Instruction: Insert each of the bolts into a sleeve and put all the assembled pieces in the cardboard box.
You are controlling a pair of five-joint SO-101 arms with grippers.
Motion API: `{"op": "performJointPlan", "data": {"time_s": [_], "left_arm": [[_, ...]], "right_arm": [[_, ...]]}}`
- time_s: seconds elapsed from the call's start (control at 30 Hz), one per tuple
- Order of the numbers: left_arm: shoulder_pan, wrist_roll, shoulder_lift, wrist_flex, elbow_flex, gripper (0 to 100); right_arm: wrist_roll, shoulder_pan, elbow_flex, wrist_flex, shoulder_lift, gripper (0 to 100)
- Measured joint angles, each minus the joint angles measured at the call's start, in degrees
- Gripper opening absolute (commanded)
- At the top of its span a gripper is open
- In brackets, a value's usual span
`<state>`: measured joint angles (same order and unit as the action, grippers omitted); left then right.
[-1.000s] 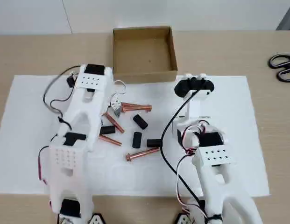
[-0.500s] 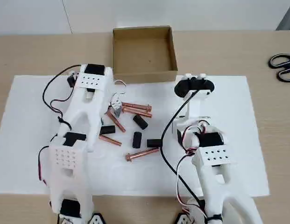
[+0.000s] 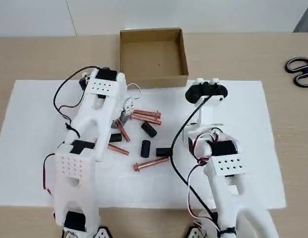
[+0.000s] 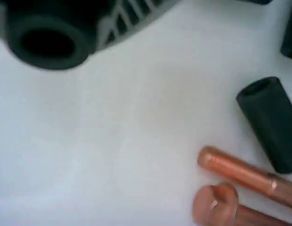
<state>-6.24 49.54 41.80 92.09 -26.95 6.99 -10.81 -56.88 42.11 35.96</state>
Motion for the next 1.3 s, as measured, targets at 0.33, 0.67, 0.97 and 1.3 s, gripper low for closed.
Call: {"op": "performJointPlan", "data": {"time_s": [0.33, 0.67, 0.97, 1.3], "left_arm": [[0.4, 0.0, 0.9, 6.7, -20.7, 1], [-5.4, -4.0, -6.9, 7.4, -25.7, 1], [-16.1, -10.0, -33.3, 7.4, -12.3, 1], [-16.3, -10.2, -56.0, 4.1, 8.3, 1]], "right_arm": [[0.0, 0.0, 0.0, 0.0, 0.0, 0.5], [0.0, 0.1, -4.6, -2.5, 0.0, 0.6], [0.0, -4.8, -6.2, -7.1, 2.0, 0.6], [-0.3, -10.0, -21.0, -31.7, 18.5, 0.5]]}}
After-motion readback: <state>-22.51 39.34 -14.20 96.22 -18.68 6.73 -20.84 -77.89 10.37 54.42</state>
